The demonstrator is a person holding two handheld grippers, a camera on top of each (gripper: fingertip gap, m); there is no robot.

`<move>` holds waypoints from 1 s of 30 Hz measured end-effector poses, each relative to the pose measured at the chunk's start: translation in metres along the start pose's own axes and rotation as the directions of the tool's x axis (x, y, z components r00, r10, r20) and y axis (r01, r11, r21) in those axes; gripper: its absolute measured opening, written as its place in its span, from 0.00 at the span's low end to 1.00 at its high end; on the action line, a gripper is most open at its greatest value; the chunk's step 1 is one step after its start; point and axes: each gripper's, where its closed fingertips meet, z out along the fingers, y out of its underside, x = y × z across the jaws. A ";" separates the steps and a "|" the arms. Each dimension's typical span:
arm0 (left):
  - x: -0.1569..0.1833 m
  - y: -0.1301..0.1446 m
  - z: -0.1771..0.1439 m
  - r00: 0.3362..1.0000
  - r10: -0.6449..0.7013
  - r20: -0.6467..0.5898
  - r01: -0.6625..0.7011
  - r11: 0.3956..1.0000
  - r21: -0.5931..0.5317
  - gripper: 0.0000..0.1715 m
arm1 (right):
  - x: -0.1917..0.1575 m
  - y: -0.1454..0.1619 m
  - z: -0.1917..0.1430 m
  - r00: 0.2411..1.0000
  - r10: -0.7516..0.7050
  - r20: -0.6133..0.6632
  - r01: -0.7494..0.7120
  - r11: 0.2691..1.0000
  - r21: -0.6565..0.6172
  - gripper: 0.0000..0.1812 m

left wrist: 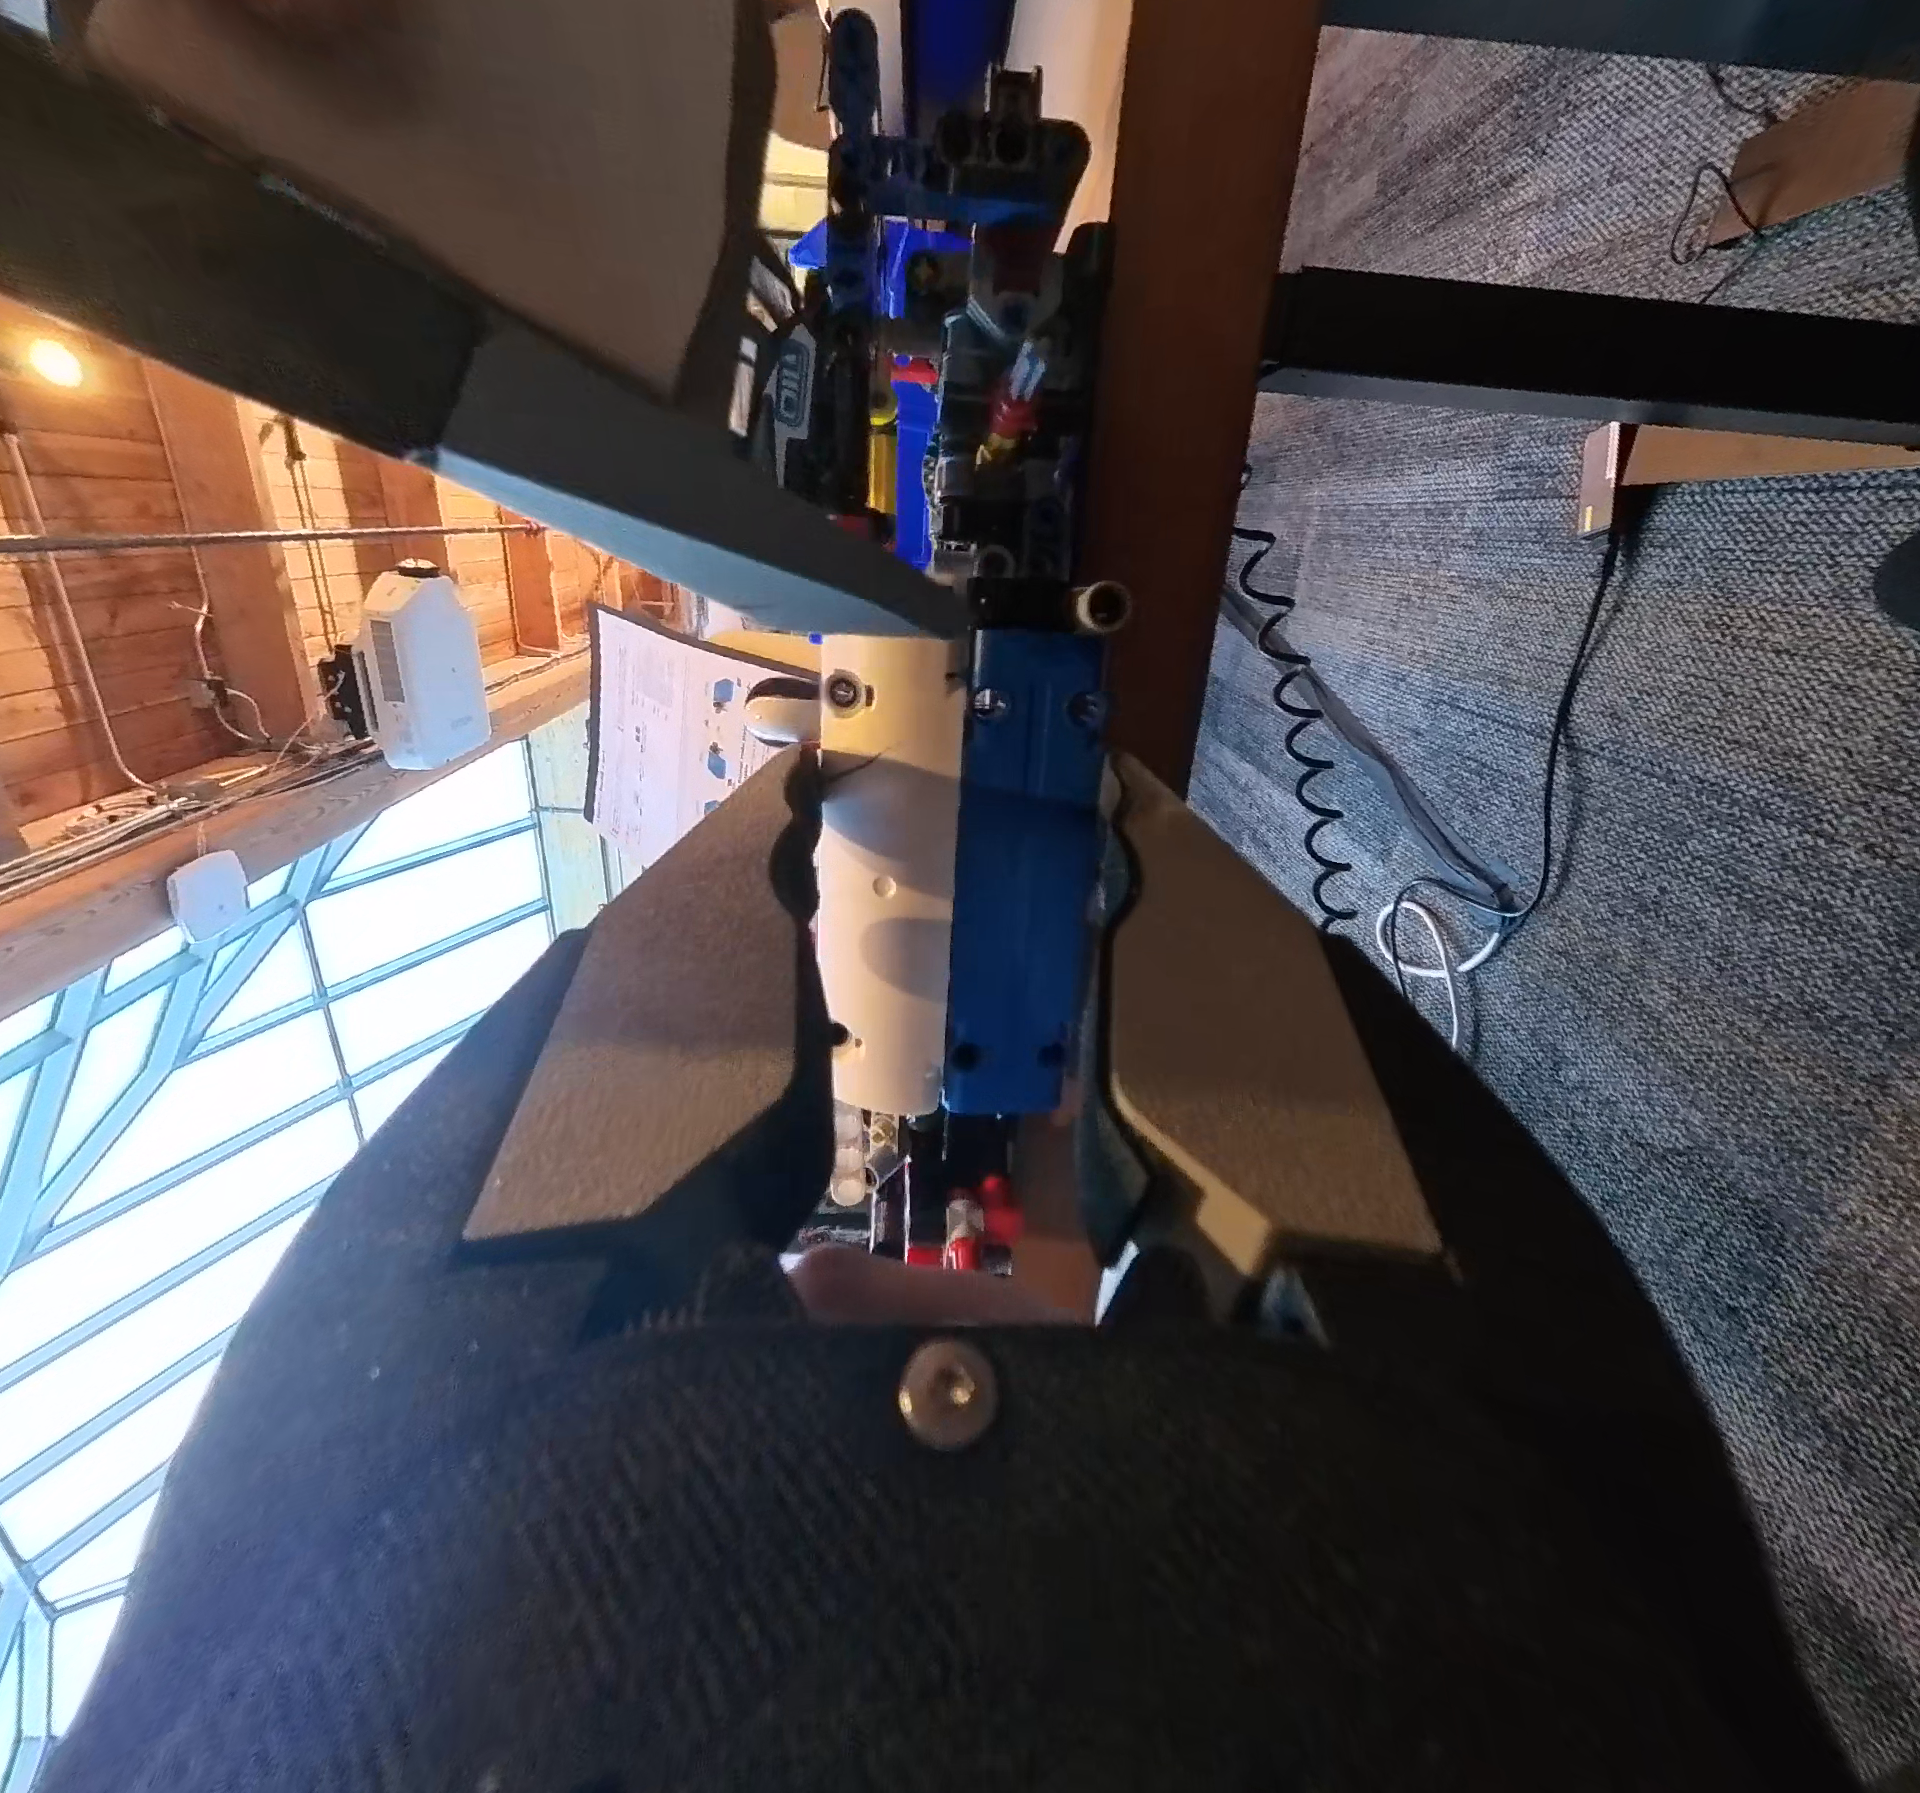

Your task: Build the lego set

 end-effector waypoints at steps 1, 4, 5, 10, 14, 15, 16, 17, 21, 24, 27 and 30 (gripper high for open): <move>0.000 0.000 0.000 1.000 0.000 0.000 0.000 1.000 0.001 0.30 | -0.001 0.000 0.000 1.000 0.006 0.004 -0.006 1.000 0.001 0.27; 0.000 0.000 -0.002 1.000 0.001 0.003 -0.001 1.000 0.006 0.29 | -0.001 0.000 -0.001 1.000 0.007 -0.008 -0.007 1.000 -0.002 0.23; 0.001 0.000 -0.003 1.000 0.000 0.004 0.000 1.000 0.008 0.29 | 0.000 0.000 -0.001 1.000 0.005 -0.019 -0.005 1.000 -0.003 0.21; 0.000 0.000 -0.004 1.000 0.003 0.007 -0.003 1.000 0.010 0.30 | 0.000 0.000 -0.001 1.000 -0.009 -0.016 0.009 1.000 -0.001 0.21; 0.000 0.000 -0.003 1.000 0.004 0.008 -0.004 1.000 0.009 0.30 | -0.002 0.001 -0.002 0.999 -0.046 0.011 0.046 0.999 -0.003 0.25; 0.000 0.000 -0.003 1.000 0.001 0.005 -0.001 1.000 0.005 0.30 | -0.003 0.002 -0.002 0.998 -0.050 0.024 0.050 0.999 -0.005 0.27; 0.000 0.000 -0.002 1.000 0.000 0.006 0.000 1.000 0.000 0.30 | -0.004 0.002 -0.002 0.998 -0.054 0.031 0.054 0.999 -0.006 0.27; 0.000 -0.001 -0.002 1.000 0.001 0.007 -0.001 1.000 -0.004 0.30 | -0.003 0.002 -0.002 0.998 -0.055 0.032 0.055 0.998 -0.007 0.26; 0.003 -0.004 -0.004 1.000 -0.004 0.003 0.004 1.000 -0.008 0.30 | 0.001 0.004 -0.002 0.997 -0.052 0.054 0.053 0.998 -0.016 0.21; 0.003 -0.004 -0.004 1.000 -0.007 0.001 0.007 1.000 -0.012 0.30 | -0.002 0.005 -0.002 0.993 -0.087 0.075 0.089 0.996 -0.019 0.25; 0.002 -0.003 -0.003 1.000 -0.002 0.001 0.002 1.000 -0.017 0.30 | -0.006 0.004 -0.003 0.989 -0.091 0.118 0.092 0.996 -0.008 0.33; 0.001 -0.002 -0.002 1.000 -0.005 -0.005 0.005 1.000 -0.021 0.30 | -0.006 0.004 -0.003 0.989 -0.096 0.112 0.098 0.995 -0.008 0.33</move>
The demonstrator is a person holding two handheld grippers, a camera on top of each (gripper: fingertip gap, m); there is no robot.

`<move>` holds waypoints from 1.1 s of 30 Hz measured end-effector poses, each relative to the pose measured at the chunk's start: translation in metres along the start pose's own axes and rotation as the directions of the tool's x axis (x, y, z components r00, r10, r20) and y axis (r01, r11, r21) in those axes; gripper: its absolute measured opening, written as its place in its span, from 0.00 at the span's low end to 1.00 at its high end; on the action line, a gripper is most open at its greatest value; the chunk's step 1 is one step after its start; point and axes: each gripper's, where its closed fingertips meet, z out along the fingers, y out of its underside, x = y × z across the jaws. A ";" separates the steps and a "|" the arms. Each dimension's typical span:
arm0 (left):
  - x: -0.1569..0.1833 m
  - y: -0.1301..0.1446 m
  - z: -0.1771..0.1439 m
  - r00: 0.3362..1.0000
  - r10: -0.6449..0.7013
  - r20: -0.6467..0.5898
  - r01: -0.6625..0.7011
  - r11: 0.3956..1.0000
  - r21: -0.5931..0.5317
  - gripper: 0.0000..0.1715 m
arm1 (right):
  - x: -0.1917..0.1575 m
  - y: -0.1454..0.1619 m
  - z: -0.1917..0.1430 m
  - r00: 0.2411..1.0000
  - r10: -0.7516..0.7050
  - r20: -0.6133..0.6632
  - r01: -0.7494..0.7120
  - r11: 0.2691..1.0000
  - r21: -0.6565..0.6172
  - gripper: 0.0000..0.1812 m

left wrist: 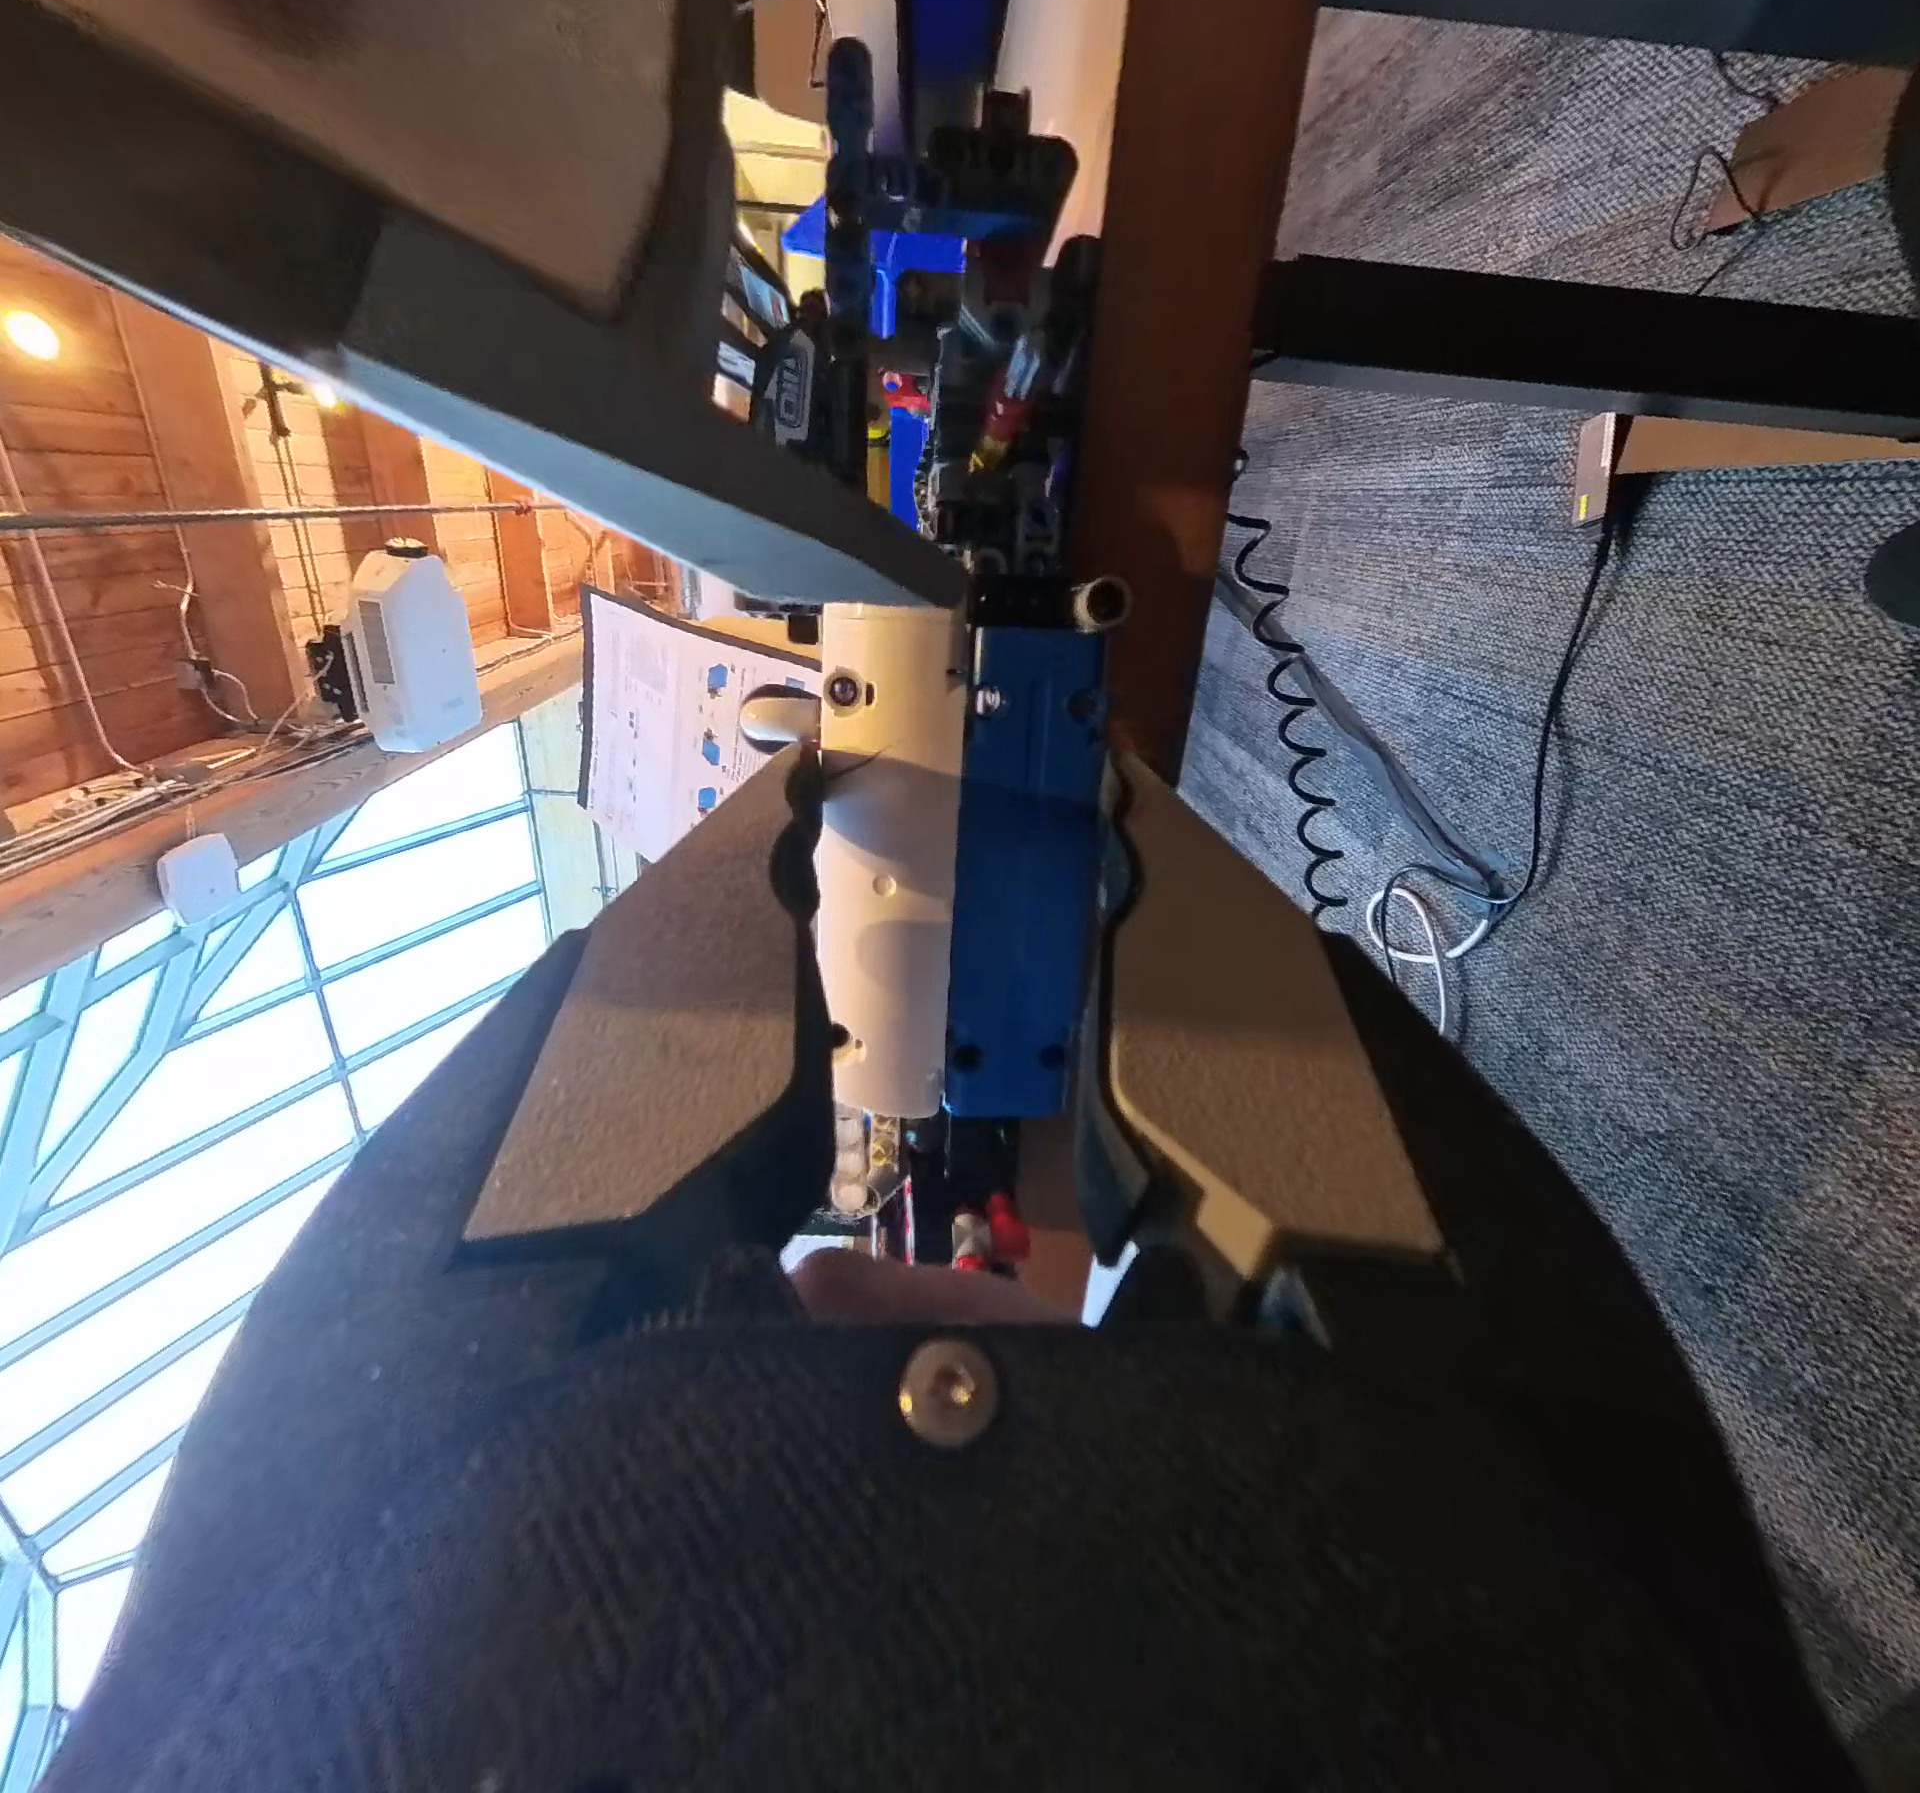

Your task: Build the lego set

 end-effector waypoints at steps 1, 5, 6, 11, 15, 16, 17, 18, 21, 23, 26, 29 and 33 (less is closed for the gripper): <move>0.000 0.000 0.000 1.000 0.001 -0.001 -0.001 1.000 0.000 0.30 | 0.005 0.000 0.000 0.999 0.005 -0.032 -0.006 1.000 -0.007 0.27; -0.001 0.002 0.000 1.000 0.007 -0.002 -0.007 1.000 0.000 0.30 | 0.010 -0.001 0.000 0.995 0.069 -0.071 -0.071 0.997 -0.017 0.20; -0.001 0.002 0.000 1.000 0.007 -0.002 -0.007 1.000 0.003 0.30 | 0.009 -0.001 0.000 0.994 0.086 -0.075 -0.087 0.996 -0.023 0.20; 0.000 0.006 -0.003 1.000 0.013 0.001 -0.013 1.000 0.001 0.30 | 0.006 -0.004 0.001 0.986 0.127 -0.109 -0.134 0.990 -0.052 0.20; -0.003 0.011 -0.001 1.000 0.000 -0.001 0.000 1.000 -0.017 0.30 | 0.006 -0.009 0.002 0.981 0.164 -0.101 -0.168 0.986 -0.026 0.20; -0.003 0.012 -0.001 1.000 -0.006 -0.002 0.006 1.000 -0.015 0.30 | 0.006 -0.010 0.001 0.983 0.157 -0.097 -0.159 0.987 -0.018 0.19; -0.004 0.012 -0.002 1.000 -0.009 -0.003 0.009 1.000 -0.015 0.30 | 0.006 -0.010 0.001 0.985 0.148 -0.093 -0.150 0.989 -0.013 0.20; -0.004 0.011 -0.002 1.000 -0.006 -0.002 0.006 1.000 -0.015 0.30 | 0.006 -0.010 0.001 0.986 0.144 -0.089 -0.146 0.989 -0.011 0.19; -0.004 0.012 0.000 1.000 -0.009 -0.005 0.009 1.000 -0.021 0.30 | 0.000 -0.011 0.001 0.990 0.137 -0.041 -0.137 0.991 0.005 0.30; -0.004 0.013 0.001 1.000 -0.007 -0.004 0.007 1.000 -0.027 0.30 | -0.005 -0.013 0.002 0.992 0.126 -0.004 -0.126 0.992 0.020 0.36; -0.004 0.012 0.001 1.000 -0.004 -0.002 0.004 1.000 -0.025 0.30 | -0.004 -0.012 0.001 0.996 0.092 -0.009 -0.091 0.995 0.027 0.35; -0.004 0.012 0.001 1.000 -0.004 -0.002 0.004 1.000 -0.021 0.30 | 0.004 -0.011 0.001 0.995 0.080 -0.053 -0.078 0.996 0.032 0.24; -0.004 0.011 0.001 1.000 -0.001 -0.002 0.001 1.000 -0.016 0.30 | 0.009 -0.010 0.001 0.994 0.087 -0.072 -0.085 0.996 0.034 0.20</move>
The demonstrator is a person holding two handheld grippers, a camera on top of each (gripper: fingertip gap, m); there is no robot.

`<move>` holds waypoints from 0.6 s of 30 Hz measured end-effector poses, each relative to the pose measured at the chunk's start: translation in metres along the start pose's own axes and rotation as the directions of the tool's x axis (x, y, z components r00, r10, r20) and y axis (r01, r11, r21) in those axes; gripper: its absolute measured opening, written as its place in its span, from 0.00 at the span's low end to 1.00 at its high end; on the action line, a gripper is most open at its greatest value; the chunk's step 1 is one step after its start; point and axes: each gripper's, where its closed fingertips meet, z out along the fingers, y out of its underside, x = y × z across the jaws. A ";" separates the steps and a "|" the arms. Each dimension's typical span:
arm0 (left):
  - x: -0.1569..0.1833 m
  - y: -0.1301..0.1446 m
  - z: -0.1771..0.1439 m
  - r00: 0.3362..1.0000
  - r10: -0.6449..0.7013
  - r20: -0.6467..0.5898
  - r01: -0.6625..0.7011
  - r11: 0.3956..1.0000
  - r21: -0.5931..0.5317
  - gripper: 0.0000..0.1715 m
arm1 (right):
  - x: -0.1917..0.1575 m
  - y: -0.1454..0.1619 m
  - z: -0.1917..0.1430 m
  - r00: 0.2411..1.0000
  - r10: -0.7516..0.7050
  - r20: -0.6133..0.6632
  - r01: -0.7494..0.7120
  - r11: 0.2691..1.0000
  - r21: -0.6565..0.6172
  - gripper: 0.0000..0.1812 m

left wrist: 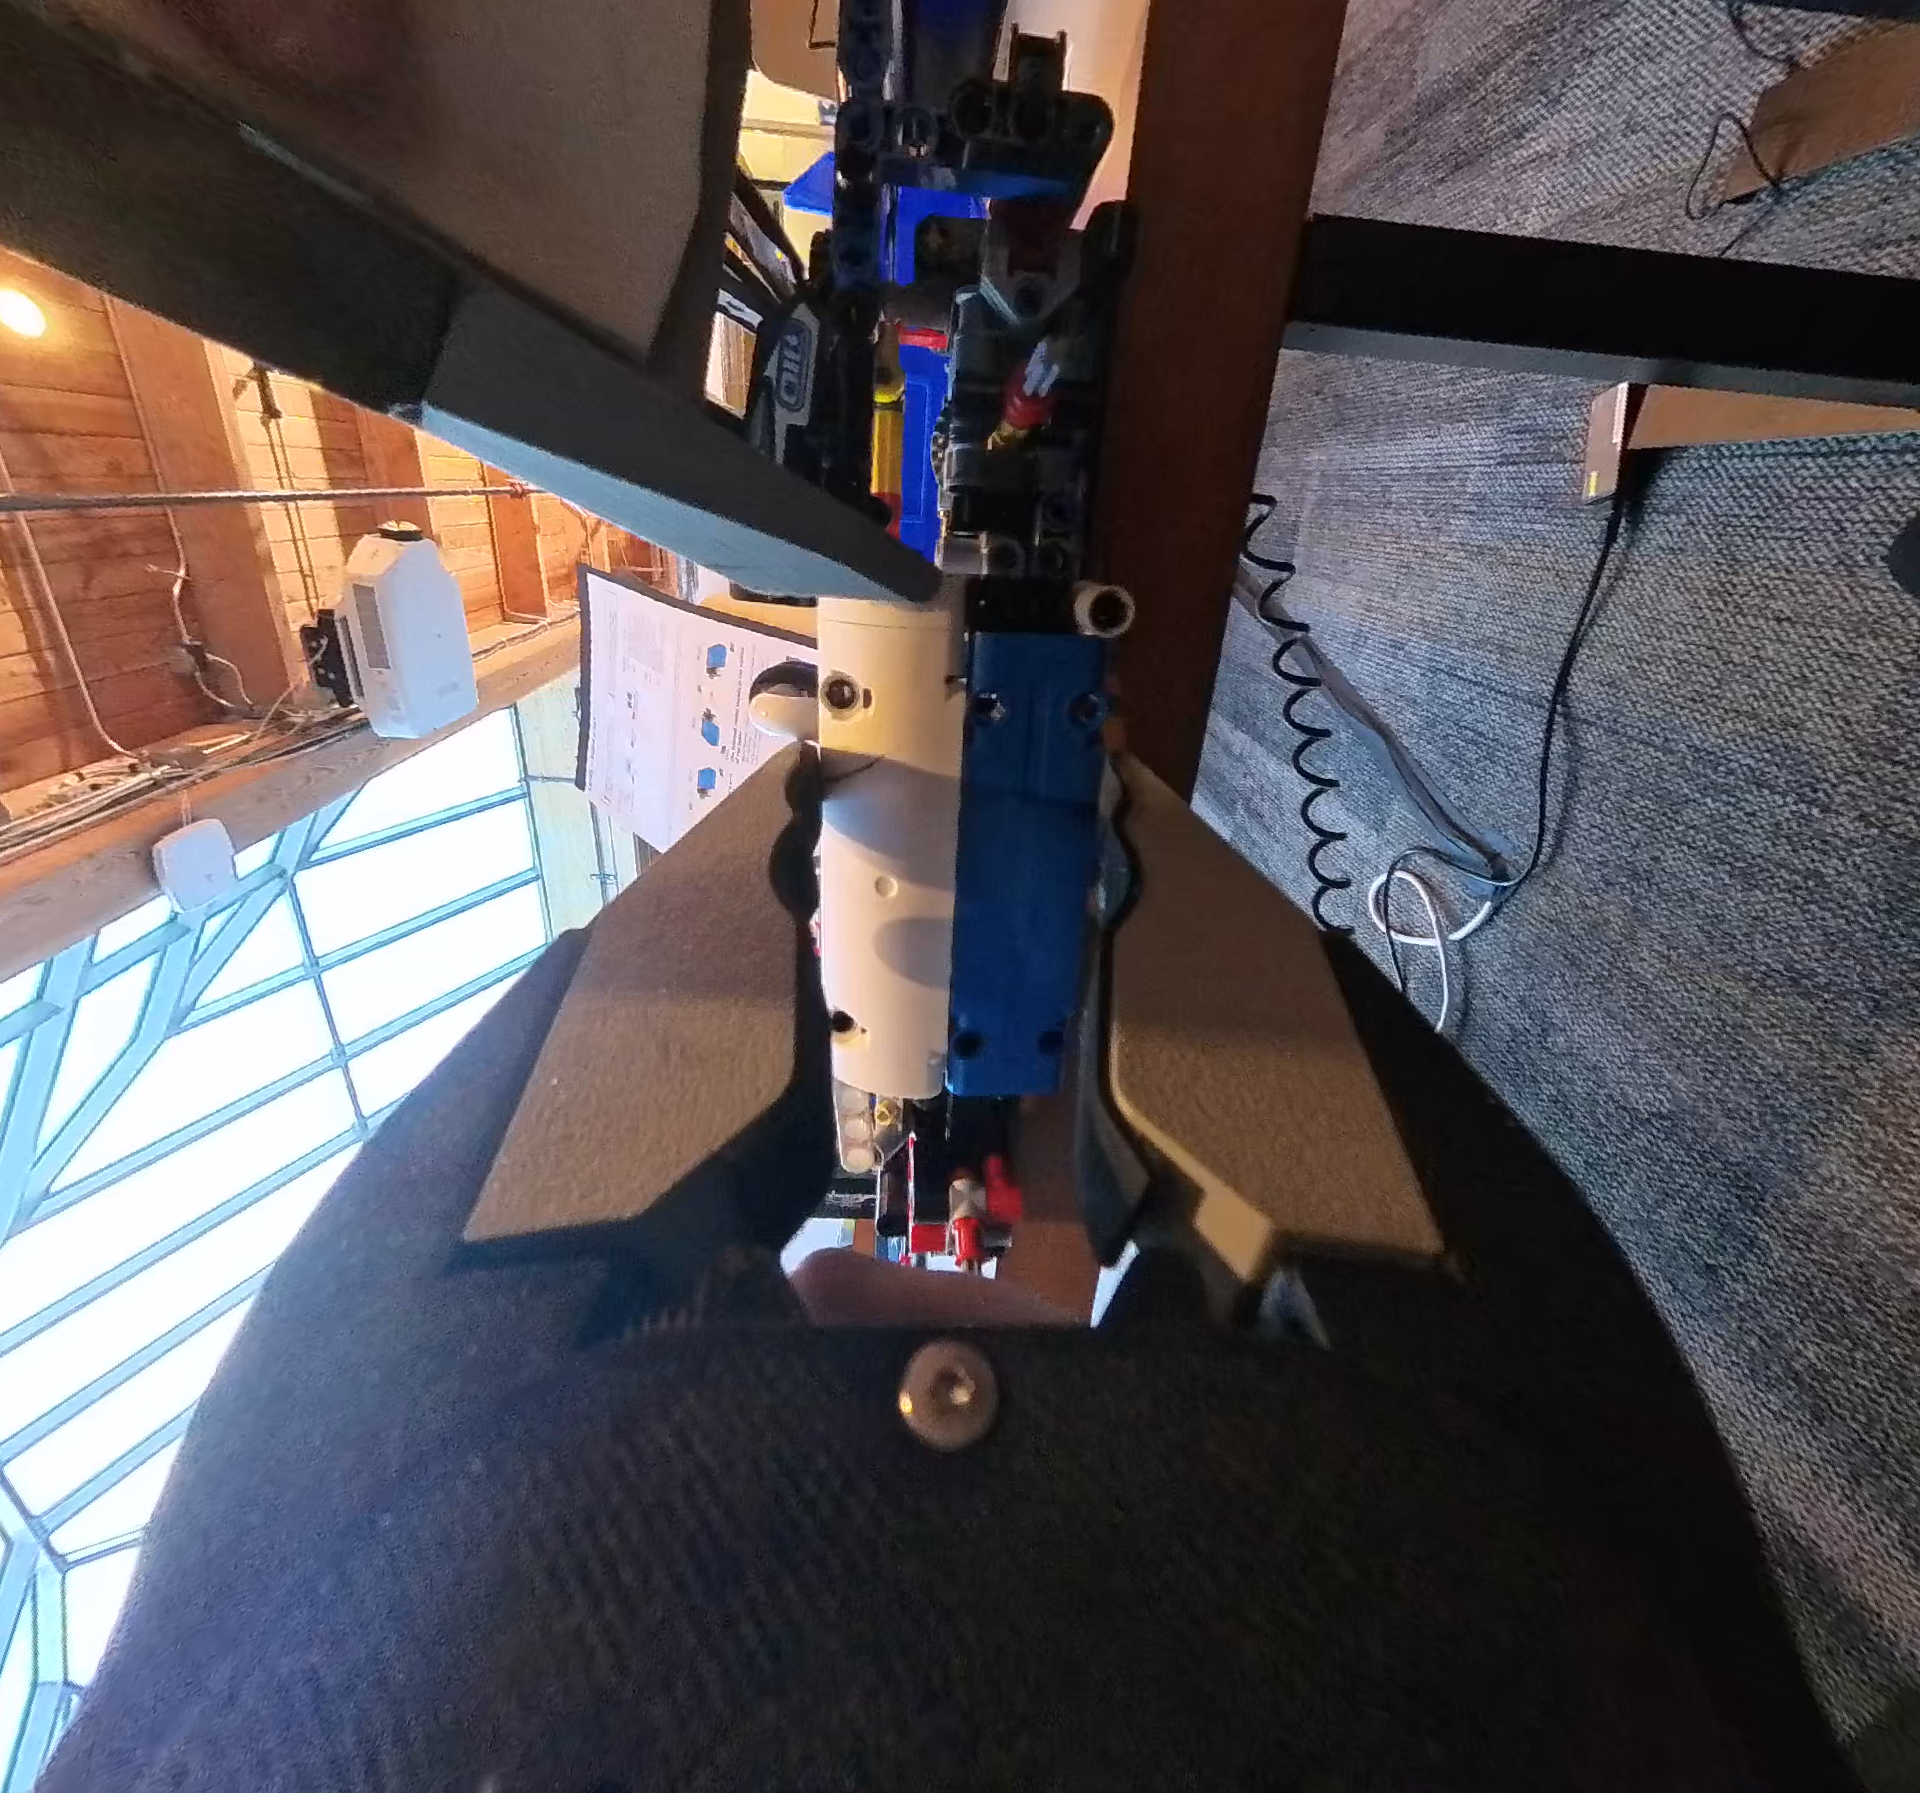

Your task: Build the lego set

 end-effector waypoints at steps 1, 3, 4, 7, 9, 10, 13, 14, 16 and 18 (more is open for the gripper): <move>0.000 0.000 0.000 1.000 0.002 -0.001 -0.002 1.000 -0.002 0.30 | 0.000 0.000 0.000 1.000 0.005 0.001 -0.005 1.000 -0.001 0.20; 0.000 0.001 0.000 1.000 0.001 -0.003 -0.001 1.000 -0.006 0.30 | 0.001 0.000 0.000 1.000 0.004 -0.001 -0.004 1.000 -0.002 0.19; 0.000 0.001 0.001 1.000 -0.001 -0.005 0.001 1.000 -0.012 0.30 | 0.001 -0.001 0.000 1.000 0.002 -0.002 -0.002 1.000 -0.001 0.19; 0.000 0.002 0.001 1.000 -0.001 -0.016 0.001 0.999 -0.038 0.30 | 0.002 -0.001 0.001 1.000 0.010 -0.001 -0.010 1.000 0.008 0.19; 0.001 0.001 0.000 1.000 -0.005 -0.028 0.003 0.999 -0.053 0.30 | 0.001 -0.001 0.001 1.000 0.009 0.008 -0.010 1.000 0.017 0.20; 0.001 0.001 -0.001 0.999 -0.009 -0.036 0.007 0.998 -0.058 0.30 | 0.001 -0.001 0.001 1.000 0.013 0.017 -0.013 1.000 0.019 0.20; 0.003 -0.001 -0.004 0.998 -0.023 -0.065 0.018 0.998 -0.068 0.30 | -0.001 -0.001 0.001 0.999 0.004 0.038 -0.005 1.000 0.024 0.20; 0.004 -0.001 -0.004 0.997 -0.026 -0.071 0.021 0.997 -0.070 0.30 | -0.001 -0.001 0.001 0.999 -0.003 0.038 0.002 1.000 0.027 0.20; 0.003 -0.001 -0.004 0.998 -0.013 -0.069 0.008 0.997 -0.072 0.30 | 0.000 -0.001 0.001 0.999 -0.022 0.026 0.021 0.999 0.027 0.20; 0.003 0.000 -0.003 0.998 -0.010 -0.069 0.004 0.997 -0.076 0.30 | 0.001 -0.001 0.002 0.999 -0.032 0.017 0.031 0.999 0.026 0.20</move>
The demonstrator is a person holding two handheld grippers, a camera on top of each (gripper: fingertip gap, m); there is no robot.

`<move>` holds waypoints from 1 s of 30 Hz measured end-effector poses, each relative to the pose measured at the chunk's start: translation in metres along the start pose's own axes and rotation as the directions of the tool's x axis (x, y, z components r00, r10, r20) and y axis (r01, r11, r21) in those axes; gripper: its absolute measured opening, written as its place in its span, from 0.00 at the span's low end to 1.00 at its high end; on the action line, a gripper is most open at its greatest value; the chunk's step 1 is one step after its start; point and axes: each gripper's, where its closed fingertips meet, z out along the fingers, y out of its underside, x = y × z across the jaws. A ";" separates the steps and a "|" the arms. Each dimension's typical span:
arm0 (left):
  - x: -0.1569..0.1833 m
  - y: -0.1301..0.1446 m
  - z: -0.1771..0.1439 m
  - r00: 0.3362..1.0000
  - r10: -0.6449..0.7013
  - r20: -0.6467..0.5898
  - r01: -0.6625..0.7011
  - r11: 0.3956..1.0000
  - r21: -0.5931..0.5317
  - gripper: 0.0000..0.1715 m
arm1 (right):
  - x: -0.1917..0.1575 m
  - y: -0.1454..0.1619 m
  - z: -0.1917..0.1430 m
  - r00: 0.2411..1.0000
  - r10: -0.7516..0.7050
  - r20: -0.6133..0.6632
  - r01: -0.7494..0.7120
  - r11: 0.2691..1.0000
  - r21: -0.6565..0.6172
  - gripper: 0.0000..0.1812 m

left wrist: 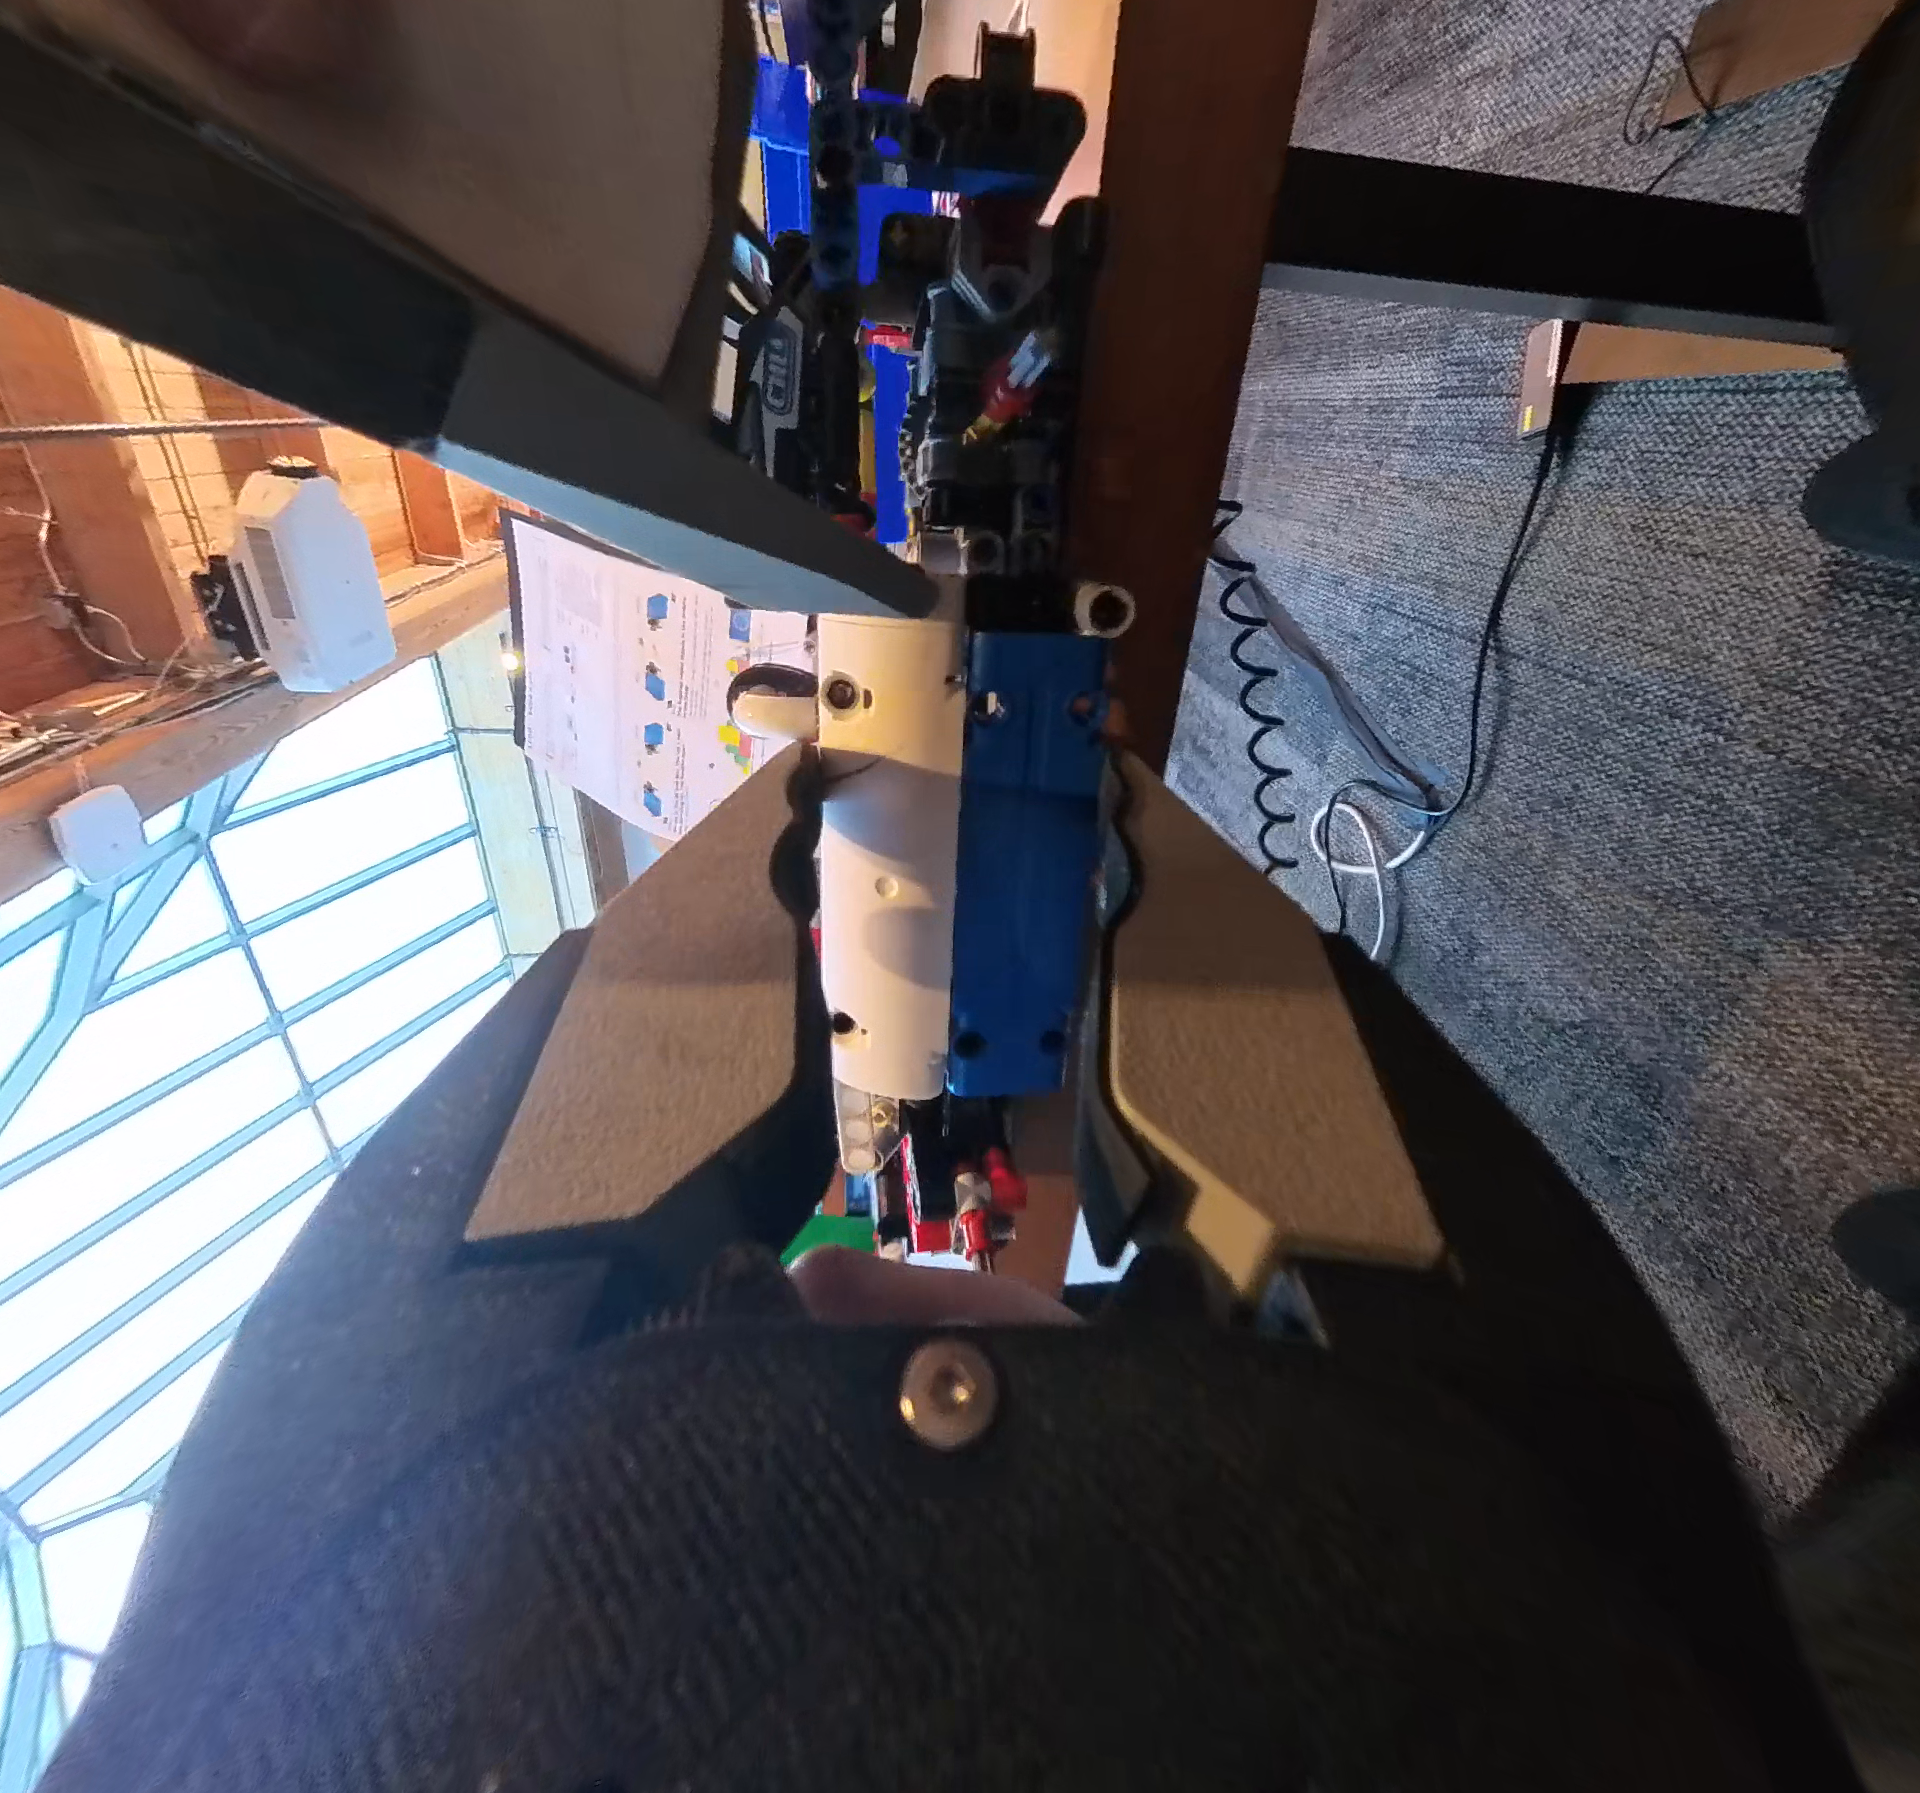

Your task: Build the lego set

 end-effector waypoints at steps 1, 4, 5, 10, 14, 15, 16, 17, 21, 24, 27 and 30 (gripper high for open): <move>0.000 0.000 0.000 1.000 -0.002 -0.001 0.002 1.000 -0.002 0.30 | 0.000 0.000 0.000 1.000 -0.004 -0.005 0.004 1.000 0.001 0.20; 0.001 0.000 0.001 1.000 -0.004 -0.008 0.004 1.000 -0.005 0.30 | 0.001 0.000 0.001 1.000 -0.012 -0.006 0.012 1.000 0.005 0.20; 0.001 0.000 0.001 1.000 -0.004 -0.013 0.004 1.000 -0.007 0.30 | 0.001 0.000 0.001 1.000 -0.008 -0.002 0.008 1.000 0.005 0.20; 0.000 0.001 0.001 1.000 -0.003 -0.027 0.003 1.000 -0.005 0.30 | 0.003 -0.001 0.000 1.000 -0.003 -0.015 0.003 1.000 0.012 0.21; 0.003 0.000 0.002 0.999 -0.009 -0.031 0.008 1.000 -0.005 0.30 | 0.006 0.002 0.000 0.991 -0.069 -0.112 0.069 0.998 0.002 0.22; 0.004 0.000 0.002 0.999 -0.011 -0.030 0.011 1.000 -0.006 0.30 | 0.007 0.002 -0.002 0.987 -0.078 -0.141 0.079 0.997 0.002 0.23; 0.003 0.000 0.003 1.000 -0.009 -0.028 0.009 1.000 -0.004 0.30 | 0.009 0.002 -0.004 0.982 -0.087 -0.170 0.090 0.996 0.008 0.23; 0.003 0.000 0.003 1.000 -0.011 -0.027 0.011 1.000 -0.002 0.30 | 0.009 0.002 -0.006 0.977 -0.095 -0.191 0.100 0.995 0.017 0.23; 0.003 0.000 0.003 1.000 -0.007 -0.020 0.007 1.000 -0.001 0.30 | 0.010 0.005 -0.006 0.985 -0.074 -0.159 0.078 0.997 0.021 0.24; 0.003 0.000 0.004 1.000 -0.015 -0.026 0.015 1.000 -0.009 0.30 | 0.008 0.003 -0.002 0.993 -0.066 -0.098 0.069 0.997 0.025 0.21; 0.003 0.002 0.006 1.000 -0.016 -0.027 0.016 1.000 -0.017 0.30 | 0.010 0.001 0.000 0.996 -0.061 -0.062 0.063 0.998 0.026 0.20; 0.002 0.002 0.006 0.999 -0.018 -0.030 0.017 1.000 -0.014 0.30 | 0.010 0.001 -0.001 0.996 -0.075 -0.042 0.077 0.996 0.035 0.19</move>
